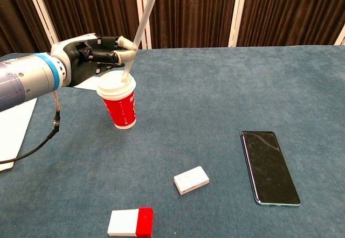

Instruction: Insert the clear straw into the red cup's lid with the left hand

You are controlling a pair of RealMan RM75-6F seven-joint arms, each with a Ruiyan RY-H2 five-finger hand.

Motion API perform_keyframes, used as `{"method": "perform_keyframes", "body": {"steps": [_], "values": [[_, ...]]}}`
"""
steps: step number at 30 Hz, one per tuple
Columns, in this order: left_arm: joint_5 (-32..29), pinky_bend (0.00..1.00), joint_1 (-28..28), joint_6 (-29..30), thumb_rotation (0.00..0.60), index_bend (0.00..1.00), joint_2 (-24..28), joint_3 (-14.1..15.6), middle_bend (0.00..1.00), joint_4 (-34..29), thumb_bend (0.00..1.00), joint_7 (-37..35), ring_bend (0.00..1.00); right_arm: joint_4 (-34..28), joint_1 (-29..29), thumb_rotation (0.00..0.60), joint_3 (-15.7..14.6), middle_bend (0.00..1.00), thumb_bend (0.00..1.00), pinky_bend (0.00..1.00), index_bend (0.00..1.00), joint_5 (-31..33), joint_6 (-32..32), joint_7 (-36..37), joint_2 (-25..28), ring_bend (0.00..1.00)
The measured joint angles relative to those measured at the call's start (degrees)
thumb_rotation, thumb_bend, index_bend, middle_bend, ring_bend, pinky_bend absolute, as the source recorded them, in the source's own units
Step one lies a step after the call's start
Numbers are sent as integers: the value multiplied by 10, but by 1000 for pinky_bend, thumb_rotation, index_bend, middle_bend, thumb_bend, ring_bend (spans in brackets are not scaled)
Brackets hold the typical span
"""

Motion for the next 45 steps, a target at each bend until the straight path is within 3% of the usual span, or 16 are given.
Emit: {"method": "perform_keyframes", "body": {"steps": [7, 13, 22, 29, 38, 45], "values": [[6, 0, 0, -3, 600, 525, -1, 2, 9, 9, 423, -6, 0, -2, 0, 600, 0, 0, 121, 0, 0, 2, -1, -1, 1, 0], [15, 0, -1, -6, 600, 443, 1, 7, 0, 15, 411, -6, 0, -2, 0, 600, 0, 0, 121, 0, 0, 2, -2, 0, 1, 0], [13, 0, 1, -7, 600, 433, 3, 9, 0, 18, 411, -7, 0, -4, 0, 600, 0, 0, 122, 0, 0, 4, -3, -1, 1, 0], [14, 0, 2, -4, 600, 344, 8, 9, 0, 13, 388, -5, 0, -4, 0, 600, 1, 0, 122, 0, 0, 5, -3, -2, 0, 0], [31, 0, 9, 15, 600, 335, 23, 9, 0, -7, 386, 1, 0, -4, 0, 600, 1, 0, 122, 0, 0, 5, -4, -2, 1, 0], [77, 0, 17, 74, 600, 293, 46, 24, 0, -18, 380, 96, 0, -1, 1, 600, 0, 0, 122, 0, 0, 4, -6, -5, 1, 0]]}}
